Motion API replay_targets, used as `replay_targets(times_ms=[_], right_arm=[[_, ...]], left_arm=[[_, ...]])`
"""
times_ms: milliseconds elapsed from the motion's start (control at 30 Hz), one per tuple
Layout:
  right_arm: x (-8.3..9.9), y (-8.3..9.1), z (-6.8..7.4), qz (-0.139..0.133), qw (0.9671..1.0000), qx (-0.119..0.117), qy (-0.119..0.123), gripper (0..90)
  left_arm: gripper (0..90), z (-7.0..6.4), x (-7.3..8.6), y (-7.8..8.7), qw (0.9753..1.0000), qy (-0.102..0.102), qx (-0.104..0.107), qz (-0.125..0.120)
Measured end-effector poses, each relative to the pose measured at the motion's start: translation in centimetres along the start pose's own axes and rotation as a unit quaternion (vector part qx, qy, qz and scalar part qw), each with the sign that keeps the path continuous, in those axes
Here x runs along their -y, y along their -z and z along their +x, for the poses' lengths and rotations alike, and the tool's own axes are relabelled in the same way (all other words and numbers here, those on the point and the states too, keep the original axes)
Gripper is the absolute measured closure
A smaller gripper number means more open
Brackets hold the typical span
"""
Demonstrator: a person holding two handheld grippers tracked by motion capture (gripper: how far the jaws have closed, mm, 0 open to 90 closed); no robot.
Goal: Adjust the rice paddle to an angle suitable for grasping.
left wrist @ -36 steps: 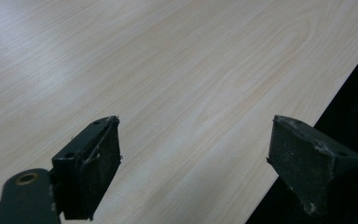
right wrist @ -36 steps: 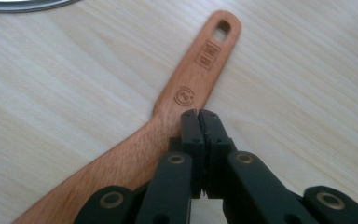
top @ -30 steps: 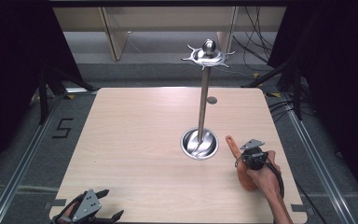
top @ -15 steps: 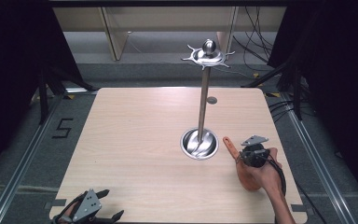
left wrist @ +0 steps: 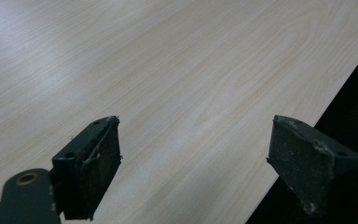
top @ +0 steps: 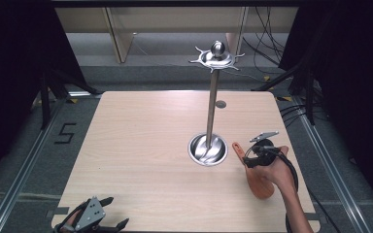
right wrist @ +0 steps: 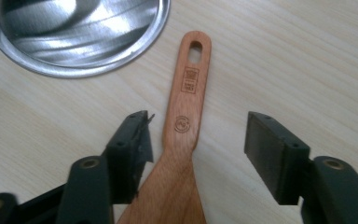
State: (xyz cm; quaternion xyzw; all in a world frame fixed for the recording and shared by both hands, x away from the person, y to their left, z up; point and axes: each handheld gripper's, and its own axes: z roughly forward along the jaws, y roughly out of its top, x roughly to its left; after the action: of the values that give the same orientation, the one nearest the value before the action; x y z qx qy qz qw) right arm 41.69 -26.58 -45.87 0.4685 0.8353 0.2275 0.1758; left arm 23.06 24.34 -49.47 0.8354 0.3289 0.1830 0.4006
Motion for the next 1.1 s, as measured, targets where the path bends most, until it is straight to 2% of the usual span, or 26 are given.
replay_targets(times_ms=[167,200,267,300,433,500,533,567,600,633,667,700,733,767,833,867,933,967,1000,1100], right_arm=[[-0.9,-0.3,-0.1,0.016,0.9997,-0.017,0.001,33.9],[-1.0,-0.3,0.2,0.030,0.9993,-0.019,-0.015,33.9],[-1.3,-0.6,0.0,0.029,0.9994,-0.021,-0.001,34.6],[-1.3,-0.7,0.1,0.032,0.9992,-0.024,-0.007,35.1],[-1.7,-1.0,0.3,0.046,0.9986,-0.026,0.004,36.5],[-1.7,-1.2,0.2,0.046,0.9986,-0.026,0.011,36.7],[-1.8,-1.2,0.3,0.052,0.9983,-0.027,0.005,36.9],[-1.8,-1.4,0.2,0.047,0.9985,-0.027,0.011,37.0],[-1.9,-1.4,0.3,0.058,0.9980,-0.024,0.004,37.2],[-1.9,-1.5,0.1,0.053,0.9982,-0.027,0.012,37.3],[-2.0,-1.6,0.1,0.055,0.9980,-0.028,0.010,37.4],[-2.1,-1.6,0.1,0.059,0.9979,-0.025,0.005,37.6],[-2.2,-1.7,0.1,0.060,0.9978,-0.027,0.007,37.9],[-2.2,-1.7,0.1,0.063,0.9976,-0.028,0.000,38.0],[-2.3,-1.7,0.1,0.063,0.9975,-0.030,0.006,38.3],[-2.4,-1.8,0.2,0.069,0.9971,-0.031,0.000,38.9],[-2.5,-1.9,0.2,0.069,0.9970,-0.034,0.006,39.7],[-2.6,-1.9,0.2,0.070,0.9970,-0.033,0.004,40.4],[-2.7,-1.9,0.3,0.080,0.9961,-0.037,-0.006,41.0],[-2.9,-2.2,0.2,0.083,0.9958,-0.039,0.004,42.4]], left_arm=[[16.1,0.0,0.0,0.0,1.0000,0.000,-0.002,-0.003],[16.1,0.0,0.0,0.0,1.0000,0.000,-0.002,-0.004],[16.1,0.0,0.0,0.0,1.0000,0.000,-0.002,-0.003],[16.1,0.0,0.0,0.0,1.0000,0.000,-0.002,-0.003],[16.1,0.1,0.0,0.1,1.0000,-0.006,-0.002,0.001],[16.1,0.1,0.0,0.0,1.0000,0.000,0.000,-0.001],[16.1,0.0,0.1,-0.1,1.0000,0.002,-0.003,-0.007],[16.1,0.0,0.1,-0.2,1.0000,-0.001,-0.006,-0.004],[16.1,0.0,0.1,-0.2,1.0000,0.000,-0.006,-0.004],[16.1,0.0,0.1,-0.2,1.0000,0.000,-0.006,-0.004],[16.1,0.0,0.1,-0.2,1.0000,0.000,-0.006,-0.004],[16.1,-0.1,0.1,-0.2,0.9998,0.011,0.000,-0.014],[16.1,0.1,0.1,0.0,1.0000,-0.002,-0.003,-0.002],[16.1,0.0,0.1,-0.1,1.0000,0.002,-0.003,-0.007],[16.1,-0.1,0.1,-0.3,0.9999,0.009,0.002,-0.013],[16.1,-0.1,0.1,-0.2,0.9999,0.009,0.001,-0.008],[16.1,-0.1,0.1,-0.1,0.9999,0.009,0.005,-0.005],[16.1,0.1,0.1,-0.1,1.0000,0.002,0.004,0.002],[16.1,0.1,0.0,-0.1,1.0000,0.002,0.004,0.002],[16.1,0.0,0.1,-0.2,0.9998,0.013,0.003,-0.013]])
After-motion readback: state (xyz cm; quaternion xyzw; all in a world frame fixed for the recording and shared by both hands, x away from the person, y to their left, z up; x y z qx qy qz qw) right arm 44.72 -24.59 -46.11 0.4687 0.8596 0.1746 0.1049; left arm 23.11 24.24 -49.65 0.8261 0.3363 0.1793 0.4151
